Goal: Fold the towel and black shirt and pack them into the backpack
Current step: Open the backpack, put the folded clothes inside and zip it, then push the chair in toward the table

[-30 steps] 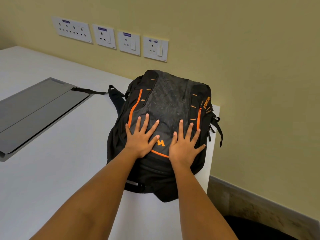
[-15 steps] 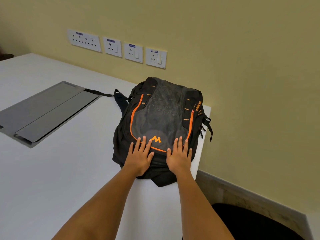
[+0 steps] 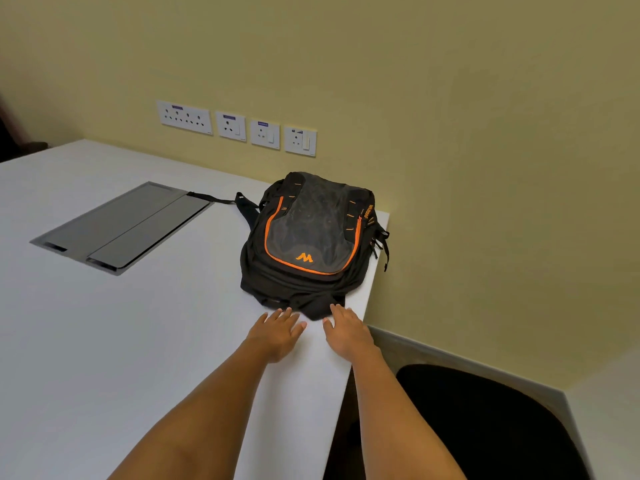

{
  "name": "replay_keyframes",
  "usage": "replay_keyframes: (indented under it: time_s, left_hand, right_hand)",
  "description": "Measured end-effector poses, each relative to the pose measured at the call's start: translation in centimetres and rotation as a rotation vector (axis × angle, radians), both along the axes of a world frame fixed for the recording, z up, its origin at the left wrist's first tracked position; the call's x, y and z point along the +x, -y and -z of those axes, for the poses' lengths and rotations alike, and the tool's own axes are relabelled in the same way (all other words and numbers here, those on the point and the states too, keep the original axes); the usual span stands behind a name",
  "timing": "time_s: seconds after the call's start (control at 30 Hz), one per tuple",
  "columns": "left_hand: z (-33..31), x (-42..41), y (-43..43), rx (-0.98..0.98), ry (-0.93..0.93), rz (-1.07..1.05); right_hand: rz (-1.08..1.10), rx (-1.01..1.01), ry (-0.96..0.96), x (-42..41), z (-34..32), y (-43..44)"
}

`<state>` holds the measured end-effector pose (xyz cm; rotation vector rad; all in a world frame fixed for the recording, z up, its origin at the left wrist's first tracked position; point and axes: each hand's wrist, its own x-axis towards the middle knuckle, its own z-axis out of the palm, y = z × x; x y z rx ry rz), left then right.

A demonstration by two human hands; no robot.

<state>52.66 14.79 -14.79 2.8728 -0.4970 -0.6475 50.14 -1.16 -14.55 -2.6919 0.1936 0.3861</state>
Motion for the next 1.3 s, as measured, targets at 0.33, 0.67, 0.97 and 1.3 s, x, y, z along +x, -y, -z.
replay_keyframes:
  time_s: [0.33, 0.67, 0.97, 1.3]
  left_hand:
    - [-7.3, -13.6, -0.9, -0.035, 0.229, 0.071]
    - [-16.4, -25.0, 2.4, -0.191, 0.372, 0.176]
    - [-19.2, -36.0, 11.5, -0.235, 0.386, 0.279]
    - [-18.8, -48.6, 22.9, -0.236, 0.290, 0.263]
  right_hand:
    - [0.063, -0.184, 0.191, -14.3, -8.6, -0.2]
    - [0.196, -0.299, 0.230, -28.9, -16.4, 3.2]
    - [0.351, -0.339, 0.198, -42.4, -19.1, 11.9]
    - [0.368, -0.282, 0.151, -54.4, -18.1, 22.9]
